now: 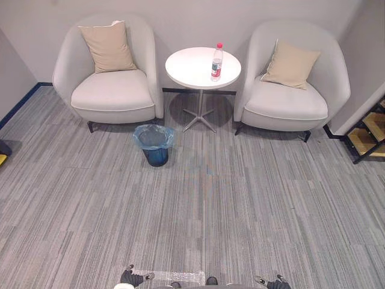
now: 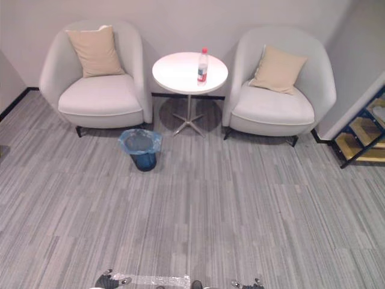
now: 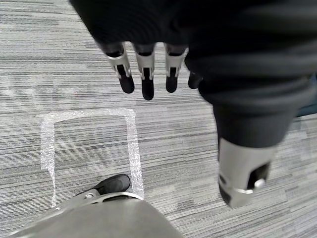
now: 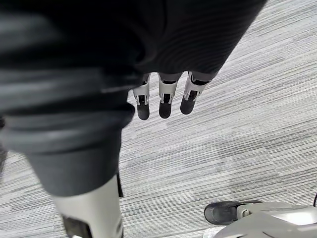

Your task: Gather rubbish on tea table into small bin, then transfer packed bag to large trash can.

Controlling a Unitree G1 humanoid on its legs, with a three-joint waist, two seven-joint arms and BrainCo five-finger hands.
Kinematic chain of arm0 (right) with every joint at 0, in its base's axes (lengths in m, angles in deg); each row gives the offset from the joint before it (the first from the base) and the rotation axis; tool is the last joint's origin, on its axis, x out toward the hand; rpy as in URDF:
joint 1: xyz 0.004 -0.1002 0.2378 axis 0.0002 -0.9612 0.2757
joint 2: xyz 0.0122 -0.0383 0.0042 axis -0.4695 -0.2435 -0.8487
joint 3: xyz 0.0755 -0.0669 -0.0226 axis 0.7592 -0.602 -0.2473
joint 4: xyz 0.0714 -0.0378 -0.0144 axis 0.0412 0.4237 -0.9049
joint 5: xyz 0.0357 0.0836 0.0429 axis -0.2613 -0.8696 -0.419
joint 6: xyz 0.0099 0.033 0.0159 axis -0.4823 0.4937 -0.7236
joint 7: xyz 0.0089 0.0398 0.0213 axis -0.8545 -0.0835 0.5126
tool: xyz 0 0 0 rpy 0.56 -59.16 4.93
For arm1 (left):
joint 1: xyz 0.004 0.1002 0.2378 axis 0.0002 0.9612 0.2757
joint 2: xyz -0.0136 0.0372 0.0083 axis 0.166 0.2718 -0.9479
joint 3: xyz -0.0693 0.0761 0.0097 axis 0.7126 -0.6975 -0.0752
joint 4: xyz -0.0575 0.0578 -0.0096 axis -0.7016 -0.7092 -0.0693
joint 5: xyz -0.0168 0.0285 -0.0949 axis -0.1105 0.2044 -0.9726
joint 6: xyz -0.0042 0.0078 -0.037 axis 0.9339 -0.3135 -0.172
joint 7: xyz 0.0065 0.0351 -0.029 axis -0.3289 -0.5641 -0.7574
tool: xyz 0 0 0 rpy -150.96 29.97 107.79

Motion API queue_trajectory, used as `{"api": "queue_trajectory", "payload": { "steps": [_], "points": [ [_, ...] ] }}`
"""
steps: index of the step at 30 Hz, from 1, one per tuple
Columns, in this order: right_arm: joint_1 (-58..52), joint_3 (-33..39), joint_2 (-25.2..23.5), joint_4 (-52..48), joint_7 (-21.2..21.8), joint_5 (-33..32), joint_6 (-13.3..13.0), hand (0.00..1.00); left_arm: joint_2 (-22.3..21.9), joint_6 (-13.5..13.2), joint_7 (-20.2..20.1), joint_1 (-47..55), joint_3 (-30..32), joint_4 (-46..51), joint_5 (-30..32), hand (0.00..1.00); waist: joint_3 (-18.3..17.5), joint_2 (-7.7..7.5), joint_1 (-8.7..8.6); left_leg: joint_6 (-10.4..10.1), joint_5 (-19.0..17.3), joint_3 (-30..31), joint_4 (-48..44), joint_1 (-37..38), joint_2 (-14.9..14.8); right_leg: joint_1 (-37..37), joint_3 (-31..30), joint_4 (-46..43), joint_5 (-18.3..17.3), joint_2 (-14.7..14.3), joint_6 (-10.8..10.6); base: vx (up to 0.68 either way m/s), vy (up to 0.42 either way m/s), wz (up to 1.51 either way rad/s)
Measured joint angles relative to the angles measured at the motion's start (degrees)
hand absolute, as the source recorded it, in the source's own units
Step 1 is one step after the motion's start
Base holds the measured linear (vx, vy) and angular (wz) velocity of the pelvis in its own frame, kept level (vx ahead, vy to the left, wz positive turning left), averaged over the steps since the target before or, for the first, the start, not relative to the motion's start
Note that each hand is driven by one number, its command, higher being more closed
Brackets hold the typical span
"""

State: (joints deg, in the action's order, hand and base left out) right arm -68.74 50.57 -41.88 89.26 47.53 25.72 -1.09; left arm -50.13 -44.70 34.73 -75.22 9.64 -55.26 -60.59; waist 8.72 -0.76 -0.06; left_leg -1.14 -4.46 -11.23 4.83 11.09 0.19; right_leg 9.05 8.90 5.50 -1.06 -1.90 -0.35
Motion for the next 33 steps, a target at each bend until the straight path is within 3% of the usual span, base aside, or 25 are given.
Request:
{"api": "queue_trajectory", "payload": {
  "steps": [16,20,22,24,25,27,30,33],
  "points": [
    [0.6,-0.4,0.0,0.0,0.2,-0.3,0.4,0.0,0.3,0.1,-0.1,-0.3,0.0,0.0,0.5,0.0,0.5,-0.3,-0.46,0.0,0.0,-0.9,0.1,-1.1,0.0,-1.5,-0.5,0.0,0.1,0.0,0.1,-0.02,-0.011,-0.02],
    [0.6,-0.4,0.0,-0.1,0.2,-0.8,0.4,0.0,0.5,0.2,-0.2,-0.4,0.0,0.1,0.5,0.0,0.8,-0.36,-0.65,-1.6,-1.3,-3.1,-1.7,-1.8,-0.7,-1.9,-2.0,-0.4,-0.1,-0.4,0.4,-0.01,-0.038,-0.24],
    [0.7,-0.4,-0.1,-0.4,0.2,-1.5,0.2,0.0,0.8,0.2,-0.2,-1.1,0.0,0.2,0.5,0.0,1.3,-0.58,-0.75,-2.6,-3.8,-4.5,-7.3,-4.3,-1.6,-2.1,-2.4,-0.4,-0.6,-0.4,0.8,0.02,-0.068,-0.17],
    [0.7,-0.6,0.0,-0.8,0.2,-2.6,0.0,0.0,1.3,0.3,-0.3,-1.8,0.1,1.1,0.4,0.0,2.5,-0.86,-0.73,-4.8,-6.5,-6.6,-20.3,-9.2,-3.5,-2.3,-3.6,-2.1,-2.6,0.0,2.7,0.02,-0.124,-0.19],
    [0.7,-0.6,0.0,-0.8,0.2,-2.6,0.0,0.0,1.4,0.3,-0.3,-1.8,0.1,1.4,0.4,0.0,2.7,-1.06,-0.8,-4.8,-6.5,-7.0,-23.0,-10.3,-3.9,-2.3,-4.0,-2.6,-3.1,0.2,2.8,0.06,-0.129,-0.23],
    [0.4,-1.0,0.2,-1.5,0.1,-3.0,0.0,0.0,1.0,0.3,-0.2,-2.2,1.0,2.5,-0.1,0.0,3.8,-0.61,-0.51,-4.4,-7.9,-7.0,-41.4,-17.6,-7.6,-1.2,-6.0,-6.1,-5.6,0.4,5.0,0.14,-0.101,-0.35],
    [0.3,-1.0,0.6,-2.1,0.1,-3.3,0.0,0.0,0.6,0.1,0.0,-2.3,1.6,2.7,-1.1,0.0,4.0,0.08,-0.63,-3.9,-10.5,-6.5,-45.7,-22.3,-8.8,0.3,-8.0,-7.2,-7.2,1.2,5.7,0.22,-0.003,-0.32],
    [1.4,-1.0,0.6,-1.9,0.0,-3.4,0.1,0.0,0.5,0.1,0.0,-2.4,1.8,3.6,-2.3,0.0,4.3,0.05,0.24,-3.8,-8.5,-5.1,-32.4,-25.8,-5.6,1.2,-10.7,-7.2,-8.9,3.6,3.8,0.26,0.106,-0.49]
  ]
}}
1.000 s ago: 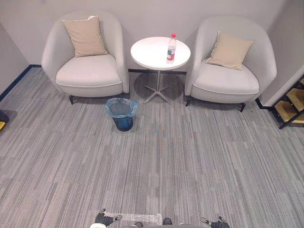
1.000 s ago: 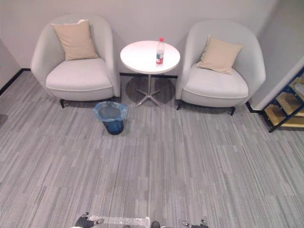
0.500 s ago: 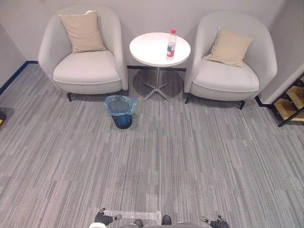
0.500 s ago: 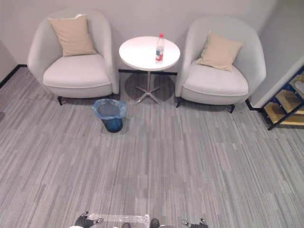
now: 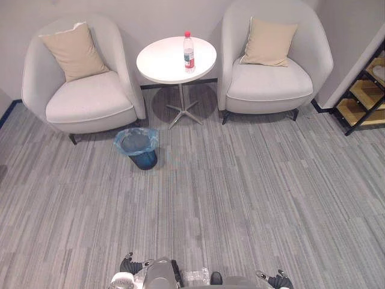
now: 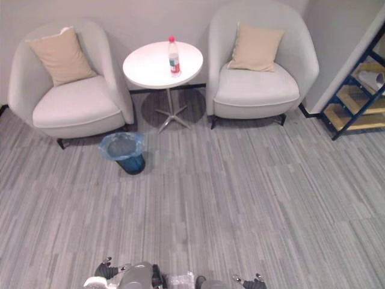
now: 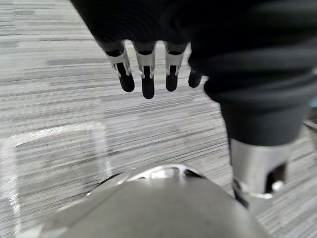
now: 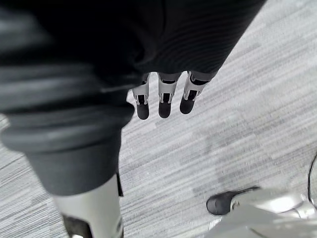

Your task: Gather rubbish on tea table into small bin, then transfer packed bag to large trash can.

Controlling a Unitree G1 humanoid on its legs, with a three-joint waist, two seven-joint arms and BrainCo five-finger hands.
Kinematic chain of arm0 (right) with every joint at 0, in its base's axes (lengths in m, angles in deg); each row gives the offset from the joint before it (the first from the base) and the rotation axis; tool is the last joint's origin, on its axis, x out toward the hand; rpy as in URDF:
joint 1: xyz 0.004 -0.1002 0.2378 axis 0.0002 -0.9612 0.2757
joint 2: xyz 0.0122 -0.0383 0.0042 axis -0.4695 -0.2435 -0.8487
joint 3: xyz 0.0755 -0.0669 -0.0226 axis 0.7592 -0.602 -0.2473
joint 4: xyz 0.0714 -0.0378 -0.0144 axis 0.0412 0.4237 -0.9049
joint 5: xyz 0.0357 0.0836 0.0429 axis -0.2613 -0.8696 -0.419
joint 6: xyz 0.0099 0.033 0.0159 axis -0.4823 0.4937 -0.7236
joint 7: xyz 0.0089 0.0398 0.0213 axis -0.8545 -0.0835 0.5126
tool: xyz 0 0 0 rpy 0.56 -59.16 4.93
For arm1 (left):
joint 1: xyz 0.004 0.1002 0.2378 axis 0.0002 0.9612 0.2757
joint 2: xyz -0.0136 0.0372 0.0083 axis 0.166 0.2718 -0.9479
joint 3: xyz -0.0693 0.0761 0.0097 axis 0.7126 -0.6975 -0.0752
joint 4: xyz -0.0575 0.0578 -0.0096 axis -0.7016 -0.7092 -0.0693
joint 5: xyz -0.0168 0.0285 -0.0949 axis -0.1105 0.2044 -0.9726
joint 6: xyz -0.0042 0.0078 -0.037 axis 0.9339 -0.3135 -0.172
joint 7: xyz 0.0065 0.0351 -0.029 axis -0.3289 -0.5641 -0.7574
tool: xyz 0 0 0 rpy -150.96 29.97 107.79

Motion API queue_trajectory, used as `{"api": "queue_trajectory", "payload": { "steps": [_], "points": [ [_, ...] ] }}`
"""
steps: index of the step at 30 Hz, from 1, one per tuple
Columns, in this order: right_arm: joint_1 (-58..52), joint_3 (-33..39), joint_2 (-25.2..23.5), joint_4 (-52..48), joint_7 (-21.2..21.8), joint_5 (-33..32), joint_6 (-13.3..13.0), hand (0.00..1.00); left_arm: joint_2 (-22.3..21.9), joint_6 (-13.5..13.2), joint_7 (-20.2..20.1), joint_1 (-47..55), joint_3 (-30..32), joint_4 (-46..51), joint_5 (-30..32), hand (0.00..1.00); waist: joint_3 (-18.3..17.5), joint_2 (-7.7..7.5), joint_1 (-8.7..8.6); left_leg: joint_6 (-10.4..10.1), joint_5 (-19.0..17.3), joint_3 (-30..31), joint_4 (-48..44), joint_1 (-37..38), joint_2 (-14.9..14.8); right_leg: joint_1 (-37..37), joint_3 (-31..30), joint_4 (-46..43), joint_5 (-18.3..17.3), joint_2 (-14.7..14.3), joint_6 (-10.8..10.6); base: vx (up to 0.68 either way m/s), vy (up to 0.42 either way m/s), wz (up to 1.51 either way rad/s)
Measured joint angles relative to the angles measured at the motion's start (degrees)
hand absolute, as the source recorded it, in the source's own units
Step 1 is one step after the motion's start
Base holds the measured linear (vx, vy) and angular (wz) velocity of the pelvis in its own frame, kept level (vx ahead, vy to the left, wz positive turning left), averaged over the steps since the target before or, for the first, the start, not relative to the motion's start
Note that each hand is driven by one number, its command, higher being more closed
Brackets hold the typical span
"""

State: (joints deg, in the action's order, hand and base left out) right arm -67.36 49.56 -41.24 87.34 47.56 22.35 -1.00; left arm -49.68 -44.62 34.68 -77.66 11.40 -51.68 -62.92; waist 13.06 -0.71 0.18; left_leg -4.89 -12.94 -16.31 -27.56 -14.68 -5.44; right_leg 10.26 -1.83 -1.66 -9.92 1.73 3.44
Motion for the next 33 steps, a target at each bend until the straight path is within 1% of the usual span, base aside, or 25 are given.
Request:
{"api": "queue_trajectory", "payload": {
  "steps": [1,3,4,5,6,7,8,9,10,11,12,13,15,18,19,20,22,23,24,25,27,28,30,31,33],
  "points": [
    [0.2,0.0,0.0,0.0,0.0,0.0,0.0,0.0,0.0,0.0,0.0,0.0,0.1,-0.1,0.0,0.0,0.0,0.0,-0.03,0.1,0.8,0.3,2.3,-0.4,0.6,0.1,-0.5,0.0,-0.3,0.4,-0.2,0.34,0.155,-0.45],
    [0.7,0.2,0.3,0.0,-0.1,0.1,0.0,0.0,-0.4,0.0,0.0,0.0,0.1,0.0,0.0,0.0,0.2,0.45,0.14,-0.8,8.6,4.1,16.5,-1.0,4.0,0.4,-2.5,0.3,-1.7,1.8,-1.9,0.37,0.211,-0.59],
    [0.9,0.1,1.1,0.1,-0.1,0.2,0.1,0.0,-1.0,0.0,0.0,0.5,0.3,-0.2,-0.1,0.0,0.3,1.63,0.26,0.3,12.4,6.1,19.1,-1.2,3.5,1.4,-3.7,0.7,-3.2,1.2,-3.4,0.32,0.202,-0.66],
    [0.9,0.1,1.1,0.1,-0.2,0.3,0.2,0.0,-1.0,0.1,0.0,0.5,0.7,-0.3,-0.1,0.0,0.3,1.53,0.24,1.7,13.8,6.4,18.1,-1.2,3.8,1.9,-4.1,0.4,-4.0,1.4,-3.8,0.44,0.301,-0.63],
    [1.0,-0.1,0.2,0.0,-0.1,0.8,0.2,0.0,-0.3,0.1,0.0,0.4,1.5,-0.2,-0.1,0.0,-0.2,-0.12,0.49,3.8,12.7,5.7,15.9,-1.2,5.2,1.2,-4.7,-3.4,-5.5,2.9,-5.2,0.54,0.31,-0.39],
    [1.0,0.0,-0.5,-0.3,-0.1,1.1,0.2,0.0,0.1,0.1,0.0,0.4,1.5,-0.2,-0.1,0.0,-0.5,-0.83,0.58,4.4,10.9,4.5,16.0,-0.6,6.0,-2.6,-4.8,-11.0,-6.2,3.7,-6.3,0.54,0.31,-0.36],
    [1.0,0.0,-0.5,-0.4,-0.1,1.1,0.2,0.0,0.1,0.1,0.0,0.4,1.5,-0.2,-0.1,0.0,-0.4,-0.98,0.55,4.8,10.5,4.2,16.3,0.0,6.2,-4.0,-4.9,-14.1,-6.3,3.8,-6.6,0.52,0.268,-0.32],
    [1.0,0.1,-0.5,-0.4,0.0,1.2,0.2,0.0,0.3,0.2,0.0,0.4,1.5,-0.2,-0.1,0.0,-0.3,-1.73,0.72,5.5,9.4,2.9,17.4,2.7,7.2,-8.3,-5.1,-25.5,-6.2,4.6,-9.1,0.41,0.209,-0.38],
    [1.0,0.3,-0.7,-0.3,0.1,1.2,0.3,0.0,0.6,0.4,0.0,0.4,1.3,-0.3,-0.1,0.0,-0.3,-2.33,0.91,6.6,8.3,1.9,17.5,5.4,8.2,-12.3,-5.1,-36.3,-6.0,5.4,-13.1,0.41,0.209,-0.36],
    [1.0,0.5,-0.7,-0.4,0.1,1.2,0.3,0.0,0.7,0.5,0.0,0.3,1.0,-0.3,-0.1,0.0,-0.3,-2.36,0.88,6.8,7.7,1.9,17.5,6.4,8.4,-13.2,-4.9,-39.8,-6.1,5.5,-14.1,0.42,0.174,-0.22],
    [1.0,0.7,-0.6,-0.4,0.3,1.2,0.3,0.0,1.0,0.5,0.0,0.1,-0.6,-0.3,-0.1,0.0,-0.1,-1.99,0.68,7.0,5.8,2.1,18.1,10.6,9.2,-15.8,-2.5,-48.4,-6.7,6.0,-14.6,0.33,0.129,-0.06],
    [1.0,0.7,-0.4,-0.5,0.4,1.2,0.3,0.0,1.0,0.5,-0.1,0.1,-1.0,-0.3,-0.1,0.0,-0.1,-1.9,0.53,7.0,5.5,2.1,18.6,11.9,9.3,-16.5,-0.9,-50.2,-7.1,6.4,-13.8,0.5,0.163,0.02],
    [1.8,0.5,0.3,-0.5,0.6,2.1,0.4,0.0,0.8,0.3,-0.1,-0.3,-2.1,-0.1,-0.2,0.0,0.2,-0.53,-0.39,6.9,5.2,2.8,22.6,18.6,8.9,-20.6,8.2,-50.8,-9.8,8.1,-9.2,0.39,0.065,0.1],
    [2.6,0.4,1.0,-0.8,0.7,3.3,0.5,0.0,0.2,0.3,-0.1,-1.4,-2.4,-0.1,-0.3,0.0,0.9,0.65,-0.78,6.8,5.1,3.8,23.2,21.1,6.3,-25.0,11.9,-39.5,-11.1,6.5,-7.5,0.39,-0.054,0.16],
    [2.7,0.2,1.4,-0.9,0.7,3.3,0.6,0.0,-0.3,0.2,-0.1,-1.8,-2.7,-0.1,-0.3,0.0,1.3,1.47,-1.12,6.8,5.1,4.7,23.2,21.8,4.9,-26.4,11.4,-32.6,-9.3,5.1,-7.2,0.44,-0.159,0.36],
    [2.6,0.0,1.4,-1.0,0.7,3.4,0.6,0.0,-0.5,0.0,-0.2,-1.9,-2.8,-0.1,-0.3,0.0,1.3,1.44,-1.36,5.9,4.6,5.6,23.2,23.0,4.2,-26.8,9.5,-22.8,-3.5,3.7,-7.2,0.36,-0.157,0.39],
    [1.5,-0.5,0.9,-0.5,0.8,3.4,0.9,0.0,-0.2,-0.1,-0.3,-1.7,-2.7,-0.1,-0.2,0.0,0.6,0.17,-1.42,2.9,2.6,7.0,22.6,24.2,4.6,-26.5,6.0,-14.9,5.1,3.6,-6.7,0.31,-0.179,0.51],
    [0.4,-0.9,0.2,0.2,1.0,3.4,1.1,0.0,-0.1,0.0,-0.3,-1.8,-2.1,-0.4,-0.2,0.0,0.0,-1.0,-1.65,1.2,-0.7,9.2,21.8,25.9,5.3,-27.1,4.6,-17.4,8.3,4.2,-5.2,0.45,-0.321,0.67],
    [0.3,-0.6,1.2,0.4,0.9,3.4,1.2,0.0,-2.7,-0.1,-0.3,-1.3,-0.7,-0.6,-0.2,0.0,-1.0,1.5,-1.65,0.2,-1.8,9.7,18.4,25.0,2.8,-27.4,6.4,-20.1,5.7,3.1,-4.6,0.37,-0.277,0.57],
    [0.3,-0.6,1.2,0.4,0.9,3.4,1.2,0.0,-3.1,-0.2,-0.3,-1.3,-0.5,-0.6,-0.2,0.0,-1.1,1.67,-1.84,-0.1,-2.0,9.8,16.3,24.2,2.8,-27.0,6.5,-19.8,4.6,3.3,-4.6,0.4,-0.309,0.35],
    [0.2,-0.2,1.7,-0.2,0.7,3.2,1.1,0.0,-6.2,0.0,-0.7,-1.9,1.3,-0.1,-0.2,0.0,-0.6,3.38,-2.29,-2.8,-2.5,9.8,-0.5,16.6,-0.7,-23.1,8.7,-17.6,2.7,2.2,-3.7,0.33,-0.267,0.39],
    [-0.4,-0.1,1.9,-0.3,0.5,3.2,1.1,0.0,-7.0,-0.1,-1.3,-1.9,2.4,0.6,-0.1,0.0,-0.5,3.83,-2.1,-4.0,-2.5,8.8,-11.3,13.0,-3.8,-19.9,10.1,-16.7,1.1,1.2,-2.3,0.23,-0.166,0.36],
    [-0.9,-0.1,1.5,-0.9,0.3,2.8,0.9,0.0,-6.9,0.0,-1.3,-2.1,2.3,1.4,-0.1,0.0,-0.2,3.43,-1.94,-3.5,-2.7,5.3,-19.0,10.0,-6.7,-15.6,12.5,-15.5,-0.2,1.0,-2.2,0.27,-0.173,0.4],
    [-1.4,0.0,1.3,-2.2,0.1,2.5,0.9,0.0,-6.9,-0.1,-1.3,-2.1,2.3,2.3,-0.1,0.0,-0.3,2.93,-1.74,-1.4,-2.9,2.5,-19.5,7.9,-7.8,-12.7,13.1,-13.7,-1.2,1.0,-2.0,0.27,-0.156,0.43],
    [-1.5,0.2,1.4,-2.5,0.1,1.9,0.5,0.0,-7.0,-0.2,-1.3,-2.7,2.1,2.7,-0.1,0.0,-0.3,2.84,-1.0,-0.3,-3.0,0.5,-15.0,4.7,-7.4,-10.1,13.6,-10.8,-1.2,1.3,-2.7,0.25,-0.039,0.23]
  ]
}}
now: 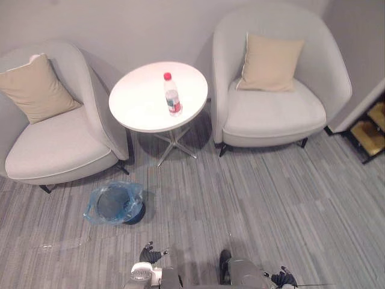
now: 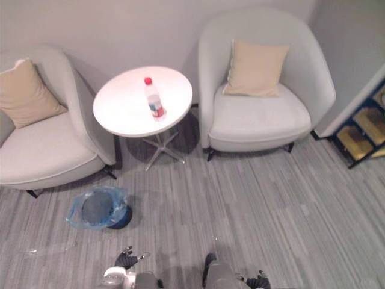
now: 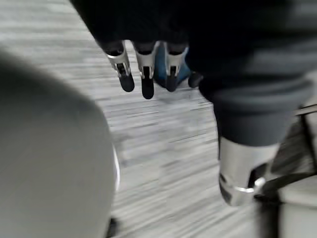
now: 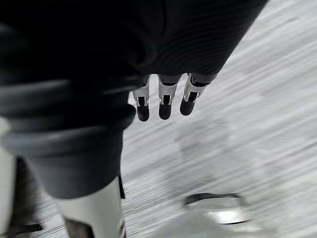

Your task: Gather rubbish on tea table into small bin, then transfer packed bag to large trash can.

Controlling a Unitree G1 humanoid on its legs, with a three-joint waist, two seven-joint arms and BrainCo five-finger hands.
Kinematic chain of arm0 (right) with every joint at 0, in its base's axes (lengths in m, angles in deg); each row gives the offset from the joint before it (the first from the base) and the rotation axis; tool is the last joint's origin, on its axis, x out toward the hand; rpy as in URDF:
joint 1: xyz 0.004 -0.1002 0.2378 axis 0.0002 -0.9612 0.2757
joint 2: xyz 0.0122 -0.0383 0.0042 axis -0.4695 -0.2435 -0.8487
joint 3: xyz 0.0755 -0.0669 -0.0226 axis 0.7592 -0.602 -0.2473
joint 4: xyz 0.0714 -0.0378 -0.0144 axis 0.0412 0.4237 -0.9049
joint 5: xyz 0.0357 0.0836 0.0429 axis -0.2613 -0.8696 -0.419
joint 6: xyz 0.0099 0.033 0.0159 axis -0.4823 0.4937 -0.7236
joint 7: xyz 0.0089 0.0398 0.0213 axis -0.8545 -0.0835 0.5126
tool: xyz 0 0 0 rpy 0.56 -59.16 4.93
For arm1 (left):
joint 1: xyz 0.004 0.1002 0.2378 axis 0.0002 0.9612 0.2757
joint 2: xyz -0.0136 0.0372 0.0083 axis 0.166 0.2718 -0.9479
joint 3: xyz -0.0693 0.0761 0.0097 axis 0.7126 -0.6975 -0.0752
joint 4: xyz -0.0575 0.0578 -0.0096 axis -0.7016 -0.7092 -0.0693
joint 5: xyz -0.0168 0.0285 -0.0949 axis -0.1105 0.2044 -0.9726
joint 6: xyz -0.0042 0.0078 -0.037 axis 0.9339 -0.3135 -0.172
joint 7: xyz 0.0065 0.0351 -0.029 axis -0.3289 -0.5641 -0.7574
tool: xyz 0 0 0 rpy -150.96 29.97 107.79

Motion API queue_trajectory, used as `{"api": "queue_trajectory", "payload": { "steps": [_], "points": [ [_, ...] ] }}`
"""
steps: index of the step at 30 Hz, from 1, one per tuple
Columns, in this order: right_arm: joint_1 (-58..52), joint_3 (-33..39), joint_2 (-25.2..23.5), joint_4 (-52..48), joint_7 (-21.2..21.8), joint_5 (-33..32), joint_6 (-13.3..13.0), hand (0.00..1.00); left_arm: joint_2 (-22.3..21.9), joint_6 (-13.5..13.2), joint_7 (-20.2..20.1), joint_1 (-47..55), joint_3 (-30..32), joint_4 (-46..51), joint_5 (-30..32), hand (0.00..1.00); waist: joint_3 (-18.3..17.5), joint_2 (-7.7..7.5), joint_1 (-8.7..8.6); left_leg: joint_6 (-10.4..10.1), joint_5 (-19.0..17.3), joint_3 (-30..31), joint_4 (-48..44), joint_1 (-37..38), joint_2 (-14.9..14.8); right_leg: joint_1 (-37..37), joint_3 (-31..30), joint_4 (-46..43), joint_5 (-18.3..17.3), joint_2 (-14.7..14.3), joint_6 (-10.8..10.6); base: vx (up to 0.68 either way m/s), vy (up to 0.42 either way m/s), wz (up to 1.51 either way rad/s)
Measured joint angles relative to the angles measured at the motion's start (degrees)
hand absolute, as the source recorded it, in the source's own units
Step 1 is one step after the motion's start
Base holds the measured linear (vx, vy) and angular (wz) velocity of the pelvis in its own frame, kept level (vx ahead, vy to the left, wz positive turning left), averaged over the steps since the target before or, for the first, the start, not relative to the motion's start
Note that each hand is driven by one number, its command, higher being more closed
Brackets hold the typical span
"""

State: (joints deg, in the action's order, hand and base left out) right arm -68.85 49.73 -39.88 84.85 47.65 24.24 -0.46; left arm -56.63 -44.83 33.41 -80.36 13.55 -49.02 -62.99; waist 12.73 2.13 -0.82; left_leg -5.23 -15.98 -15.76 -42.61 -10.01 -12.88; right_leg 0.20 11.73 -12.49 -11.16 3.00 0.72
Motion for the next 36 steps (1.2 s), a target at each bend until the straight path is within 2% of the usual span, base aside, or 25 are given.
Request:
{"api": "queue_trajectory", "payload": {
  "steps": [2,4,5,6,7,8,9,10,14,15,17,18,19,20,22,23,24,25,26,27,29,31,32,34,36],
  "points": [
    [0.2,0.1,-0.1,0.1,0.0,-0.9,0.0,0.0,0.1,0.1,0.0,-0.6,-0.5,0.0,0.0,0.0,0.1,-0.35,0.63,0.4,0.9,-0.4,10.9,-1.1,2.6,1.9,0.3,2.2,0.5,1.0,-1.2,0.3,0.059,0.07],
    [0.6,0.6,-0.2,0.5,0.0,-0.9,0.0,0.0,0.2,0.1,0.0,-1.2,-1.2,-0.4,0.0,0.0,0.3,-0.67,0.84,-0.5,9.2,0.7,30.7,-0.4,7.4,4.6,0.4,3.9,-0.1,2.7,-2.8,0.34,0.145,0.03],
    [0.5,0.6,-0.1,0.7,0.0,-0.9,0.0,0.0,0.3,0.1,0.0,-1.2,-1.5,-0.5,0.1,0.0,0.3,-0.54,0.88,-0.7,11.6,0.9,32.9,0.1,7.6,5.1,0.4,4.3,-0.3,2.5,-3.2,0.37,0.199,-0.13],
    [1.1,0.4,-0.1,1.9,0.0,-0.8,0.1,0.0,0.6,0.1,0.0,-1.2,-1.7,-0.8,0.0,0.0,0.3,-1.38,1.25,2.7,17.1,1.5,33.4,1.0,8.4,6.9,-0.7,5.2,-1.3,2.7,-4.8,0.31,0.166,-0.15],
    [1.4,0.4,-0.4,2.3,0.0,-0.8,0.1,0.0,1.1,0.1,0.0,-1.2,-1.7,-1.1,0.1,0.0,0.1,-2.04,1.22,2.9,16.9,1.3,33.3,1.2,9.2,7.3,-0.8,5.4,-1.6,3.5,-5.2,0.44,0.189,-0.07],
    [2.0,0.5,-2.1,2.5,0.0,-0.7,0.1,0.0,2.4,0.2,0.0,-1.6,-2.0,-1.8,0.1,0.0,-0.7,-4.04,0.88,4.2,14.9,1.0,32.2,0.8,11.0,7.9,-0.7,5.8,-2.0,5.3,-5.9,0.46,0.163,0.14],
    [2.1,0.5,-2.5,2.6,0.1,-0.7,0.0,0.0,3.1,0.1,-0.1,-1.9,-3.0,-1.8,0.1,0.0,-0.8,-5.18,0.9,4.8,12.5,0.7,30.5,0.1,11.9,7.4,-1.3,4.3,-2.1,6.6,-6.2,0.46,0.164,0.14],
    [2.1,0.5,-2.4,2.6,0.1,-0.7,0.1,0.0,3.1,0.1,-0.1,-2.0,-3.2,-1.9,0.1,0.0,-0.8,-5.27,1.03,5.1,11.8,0.6,30.1,0.2,12.2,6.9,-1.6,2.9,-2.2,7.1,-6.4,0.4,0.184,0.06],
    [2.3,1.5,-2.1,2.4,0.7,1.0,0.1,0.0,3.4,0.2,-0.2,-1.7,-5.3,-3.8,0.0,0.0,-0.4,-4.31,0.58,6.4,7.7,0.9,33.5,10.0,14.7,-3.7,-6.1,-30.0,-2.5,10.5,-10.7,0.46,0.208,0.05],
    [2.3,1.4,-1.9,2.2,0.8,1.4,0.1,0.0,3.5,0.2,-0.2,-1.6,-6.3,-4.3,0.0,0.0,-0.4,-4.0,0.12,6.4,7.5,2.0,34.6,12.9,14.7,-5.9,-4.8,-35.5,-4.6,10.2,-9.5,0.39,0.074,0.34],
    [2.4,1.3,-1.5,2.0,1.1,1.4,0.1,0.0,3.4,0.2,-0.3,-1.6,-7.3,-4.8,0.0,0.0,-0.4,-3.38,-0.11,6.4,7.5,3.0,35.0,15.2,13.9,-8.7,-1.0,-35.8,-7.0,9.6,-7.0,0.38,-0.004,0.35],
    [2.4,1.3,-1.1,1.8,1.1,1.4,0.0,0.0,3.1,0.3,-0.3,-1.7,-7.4,-5.1,0.0,0.0,-0.1,-2.43,-0.43,6.4,7.5,4.1,36.0,17.0,12.7,-10.8,1.0,-32.5,-8.3,8.0,-5.2,0.37,-0.057,0.37],
    [2.4,1.3,-0.9,1.5,1.1,1.4,0.0,0.0,3.1,0.3,-0.3,-1.7,-7.4,-5.1,0.0,0.0,0.1,-2.03,-0.65,6.4,7.5,4.5,36.1,17.5,12.2,-11.5,1.2,-30.9,-8.5,7.2,-4.7,0.37,-0.113,0.43],
    [2.4,1.2,-0.5,0.4,1.1,1.4,0.0,0.0,2.8,0.3,-0.3,-1.6,-7.3,-5.1,0.0,0.0,0.7,-0.96,-1.33,6.4,7.5,5.7,36.2,18.5,10.6,-13.7,1.1,-25.1,-8.2,4.6,-4.3,0.29,-0.118,0.41],
    [2.2,0.9,-0.6,0.1,1.1,1.4,0.1,0.0,2.8,0.3,-0.3,-1.4,-7.3,-5.1,0.0,0.0,0.8,-0.82,-2.0,6.2,7.4,6.6,36.3,19.6,9.4,-15.7,-2.0,-13.8,-2.9,1.4,-3.6,0.36,-0.192,0.51],
    [0.8,0.4,-1.3,0.3,1.2,1.4,0.1,0.0,3.1,0.2,-0.6,-1.0,-7.1,-5.1,0.1,0.0,0.0,-2.75,-1.98,3.5,6.2,7.1,36.2,20.8,10.4,-14.8,-5.6,-2.7,9.0,1.1,-2.2,0.55,-0.319,0.58],
    [0.8,0.6,-1.0,1.3,1.4,1.5,0.4,0.0,2.3,0.3,-1.1,-1.7,-6.1,-5.6,0.2,0.0,0.4,-1.55,-1.89,0.3,3.4,7.7,35.9,22.8,9.5,-15.5,-5.2,-6.0,12.1,0.9,-0.1,0.47,-0.269,0.56],
    [1.3,0.4,-0.2,1.9,1.4,1.5,0.6,0.0,1.6,0.1,-1.4,-1.3,-5.9,-5.6,0.4,0.0,0.0,-0.28,-1.94,0.1,3.3,7.6,35.3,22.3,8.2,-15.2,-5.1,-6.5,10.7,0.1,0.2,0.36,-0.226,0.31],
    [1.3,0.5,-0.1,2.0,1.4,1.5,0.6,0.0,1.1,0.1,-1.4,-1.2,-5.6,-5.6,0.5,0.0,-0.2,-0.26,-1.96,0.1,3.3,7.8,35.1,22.1,8.0,-14.9,-4.9,-5.9,9.7,-0.1,0.1,0.25,-0.167,0.21],
    [1.9,0.6,0.5,2.3,1.4,1.5,0.5,0.0,-0.2,0.0,-1.3,-1.4,-4.9,-5.6,0.6,0.0,-0.3,1.66,-1.94,0.0,3.4,8.2,33.5,21.8,6.6,-13.9,-3.8,-5.0,8.8,-1.1,0.7,0.28,-0.207,0.21],
    [1.9,0.7,0.4,2.5,1.3,1.4,0.5,0.0,-0.5,0.2,-1.5,-1.8,-4.8,-6.1,0.8,0.0,-0.3,1.7,-2.14,-1.0,4.0,8.7,29.8,20.6,5.5,-12.0,-2.7,-4.1,7.2,-1.6,1.0,0.23,-0.193,0.39],
    [1.9,0.3,0.1,2.6,1.2,1.4,0.4,0.0,-0.5,0.2,-1.5,-2.5,-3.5,-5.8,1.1,0.0,0.4,0.22,-1.65,-4.2,4.5,8.4,17.2,16.4,3.1,-6.5,-1.0,-0.3,6.0,-1.8,1.1,0.16,-0.147,0.46],
    [2.0,0.3,0.0,2.5,1.2,1.4,0.4,0.0,-0.5,0.2,-1.5,-2.5,-3.3,-5.5,1.1,0.0,0.4,0.28,-1.6,-4.4,4.3,8.3,15.0,15.4,2.5,-5.6,-0.9,0.3,5.8,-1.9,1.3,0.13,-0.087,0.3],
    [2.0,0.3,0.0,2.3,1.1,1.4,0.4,0.0,-0.7,0.2,-1.5,-2.6,-3.1,-4.4,1.1,0.0,0.5,-0.41,-1.26,-3.0,1.6,5.0,10.4,10.8,1.5,-1.9,0.2,3.3,5.9,-1.7,1.2,0.13,-0.04,0.21],
    [2.0,0.2,0.0,2.3,1.1,1.4,0.3,0.0,-0.7,0.1,-1.4,-2.7,-3.4,-3.7,1.1,0.0,0.4,-0.64,-0.48,-1.8,1.4,3.8,16.4,9.0,2.8,-0.9,0.3,3.7,6.2,-0.8,0.8,0.11,0.038,-0.02]
  ]
}}
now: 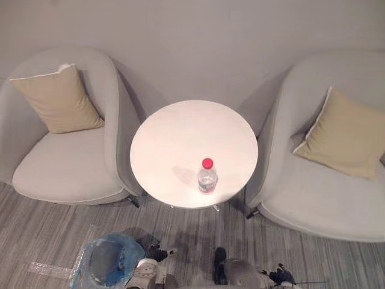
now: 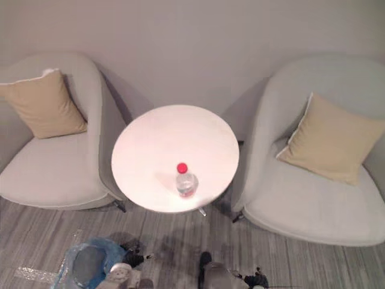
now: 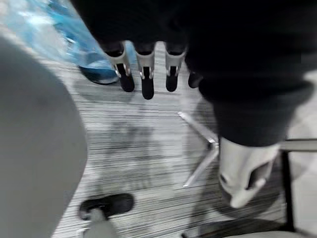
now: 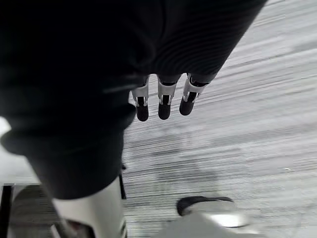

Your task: Gather rubbish on tea table into small bin, then transfer packed bag to large trash can.

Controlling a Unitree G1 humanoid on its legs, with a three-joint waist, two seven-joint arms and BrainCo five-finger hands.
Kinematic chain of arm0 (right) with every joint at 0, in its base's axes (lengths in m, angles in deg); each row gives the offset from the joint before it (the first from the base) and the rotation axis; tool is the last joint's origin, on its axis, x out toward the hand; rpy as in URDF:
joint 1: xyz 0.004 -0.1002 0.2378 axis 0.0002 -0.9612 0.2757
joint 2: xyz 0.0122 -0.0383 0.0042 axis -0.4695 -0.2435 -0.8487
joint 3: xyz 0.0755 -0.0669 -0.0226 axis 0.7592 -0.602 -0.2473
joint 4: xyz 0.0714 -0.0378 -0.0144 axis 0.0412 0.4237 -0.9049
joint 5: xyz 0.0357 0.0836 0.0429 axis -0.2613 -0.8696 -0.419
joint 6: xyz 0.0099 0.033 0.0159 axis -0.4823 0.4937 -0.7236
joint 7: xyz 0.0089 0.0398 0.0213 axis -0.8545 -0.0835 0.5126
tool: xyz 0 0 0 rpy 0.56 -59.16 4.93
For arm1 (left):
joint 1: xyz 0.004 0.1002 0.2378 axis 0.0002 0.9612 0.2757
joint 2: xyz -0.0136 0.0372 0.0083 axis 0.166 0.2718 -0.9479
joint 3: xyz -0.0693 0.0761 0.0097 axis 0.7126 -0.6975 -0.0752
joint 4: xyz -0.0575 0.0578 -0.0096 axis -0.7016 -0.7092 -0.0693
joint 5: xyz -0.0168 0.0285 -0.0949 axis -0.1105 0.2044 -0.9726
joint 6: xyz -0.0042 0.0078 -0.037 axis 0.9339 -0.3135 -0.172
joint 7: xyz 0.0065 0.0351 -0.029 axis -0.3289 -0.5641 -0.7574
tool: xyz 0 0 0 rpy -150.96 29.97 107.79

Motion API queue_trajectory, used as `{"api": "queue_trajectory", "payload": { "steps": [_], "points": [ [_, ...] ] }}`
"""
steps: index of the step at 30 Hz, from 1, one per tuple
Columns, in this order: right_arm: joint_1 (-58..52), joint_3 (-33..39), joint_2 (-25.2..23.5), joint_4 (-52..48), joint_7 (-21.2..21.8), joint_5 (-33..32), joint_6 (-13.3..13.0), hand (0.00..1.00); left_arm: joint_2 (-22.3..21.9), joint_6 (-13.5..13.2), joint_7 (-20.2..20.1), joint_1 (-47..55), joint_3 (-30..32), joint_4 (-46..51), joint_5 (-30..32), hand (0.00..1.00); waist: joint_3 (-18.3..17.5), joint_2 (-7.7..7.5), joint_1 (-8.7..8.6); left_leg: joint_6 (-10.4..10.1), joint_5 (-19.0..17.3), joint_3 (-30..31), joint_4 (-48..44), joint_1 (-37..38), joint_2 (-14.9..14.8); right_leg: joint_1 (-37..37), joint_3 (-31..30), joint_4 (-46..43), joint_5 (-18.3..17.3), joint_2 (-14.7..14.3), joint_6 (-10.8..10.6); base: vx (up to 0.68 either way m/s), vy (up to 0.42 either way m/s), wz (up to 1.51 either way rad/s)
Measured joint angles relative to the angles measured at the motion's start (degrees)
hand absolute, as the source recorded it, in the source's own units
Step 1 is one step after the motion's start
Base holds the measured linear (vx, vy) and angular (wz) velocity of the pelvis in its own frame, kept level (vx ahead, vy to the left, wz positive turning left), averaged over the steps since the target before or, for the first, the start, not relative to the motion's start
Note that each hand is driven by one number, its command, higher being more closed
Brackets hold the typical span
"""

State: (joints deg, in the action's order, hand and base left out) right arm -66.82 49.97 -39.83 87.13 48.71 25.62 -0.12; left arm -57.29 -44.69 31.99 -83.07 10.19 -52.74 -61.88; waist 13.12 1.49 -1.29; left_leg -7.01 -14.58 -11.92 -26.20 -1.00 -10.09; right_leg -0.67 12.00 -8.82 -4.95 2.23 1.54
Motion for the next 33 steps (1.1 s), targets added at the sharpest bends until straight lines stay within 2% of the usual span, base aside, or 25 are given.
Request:
{"api": "queue_trajectory", "payload": {
  "steps": [1,2,3,6,9,13,17,22,33],
  "points": [
    [0.0,-0.1,0.1,0.0,0.0,0.0,0.0,0.0,0.0,0.0,0.0,-0.1,-0.1,0.0,0.0,0.0,0.0,0.02,0.15,0.5,0.7,0.1,2.7,0.0,0.5,0.1,0.0,0.0,0.0,0.2,-0.2,0.15,0.12,-0.13],
    [-0.1,-0.6,0.6,-0.1,0.0,0.0,0.0,0.0,-0.1,0.0,0.1,0.0,-0.6,-0.1,0.0,0.0,-0.5,0.76,0.3,0.9,5.4,0.6,11.0,-0.1,1.6,0.3,-0.3,-0.2,-0.1,0.2,-0.9,0.14,0.143,-0.11],
    [0.0,-1.1,1.2,0.1,-0.1,0.2,0.1,0.0,-0.2,0.1,0.1,0.3,-0.7,-0.3,0.0,0.0,-1.5,1.34,0.33,1.1,8.4,0.8,14.3,-0.1,2.0,0.3,-1.5,0.1,-0.2,-0.4,-1.8,0.19,0.15,-0.06],
    [-0.1,-2.2,0.2,-0.3,-0.7,2.5,0.0,0.0,1.5,0.1,0.2,0.6,-2.3,-1.1,0.2,0.0,-2.8,-0.71,0.28,2.3,9.8,0.7,20.2,2.2,4.5,0.9,-1.8,2.1,0.3,1.2,-2.9,0.17,0.124,0.01],
    [0.0,-4.0,0.3,-2.1,-1.1,4.8,0.0,0.0,1.9,0.2,0.3,1.0,-3.0,-1.3,0.9,0.0,-3.1,-1.12,0.3,2.8,10.4,0.9,22.5,4.2,6.1,2.4,-1.6,2.9,-0.1,2.3,-3.5,0.12,0.094,0.1],
    [-0.3,-7.5,0.5,-8.2,-2.6,9.3,-0.3,0.0,2.9,0.2,0.4,1.5,-4.1,-1.3,1.9,0.0,-3.2,-1.13,0.28,2.9,10.5,1.4,23.3,5.3,6.7,3.9,-1.7,4.2,-0.1,2.3,-3.5,0.08,0.029,0.02],
    [-2.0,-12.4,-0.3,-20.9,-3.2,14.0,-1.7,0.0,2.9,0.0,0.5,1.6,-4.4,-1.1,2.9,0.0,-3.5,-1.25,0.29,3.0,11.7,1.5,24.4,5.3,6.6,3.9,-2.0,5.2,0.3,1.9,-3.0,0.01,-0.042,-0.03],
    [-6.3,-13.7,0.3,-35.3,-3.3,19.8,-3.9,0.0,2.9,-0.8,0.5,2.2,-6.2,0.0,4.3,0.0,-3.8,-1.53,0.53,2.9,12.4,1.5,26.2,6.3,5.7,4.0,-3.1,6.1,1.3,0.6,-2.5,-0.03,-0.04,-0.1],
    [-10.0,-19.6,2.2,-47.0,-3.4,27.7,-6.3,0.0,3.2,-1.2,0.4,3.0,-9.6,1.1,5.7,0.0,-5.1,-1.67,0.31,2.7,12.8,2.4,28.1,7.1,6.0,5.6,-3.6,10.7,4.6,0.5,-3.4,-0.06,0.011,-0.03]
  ]
}}
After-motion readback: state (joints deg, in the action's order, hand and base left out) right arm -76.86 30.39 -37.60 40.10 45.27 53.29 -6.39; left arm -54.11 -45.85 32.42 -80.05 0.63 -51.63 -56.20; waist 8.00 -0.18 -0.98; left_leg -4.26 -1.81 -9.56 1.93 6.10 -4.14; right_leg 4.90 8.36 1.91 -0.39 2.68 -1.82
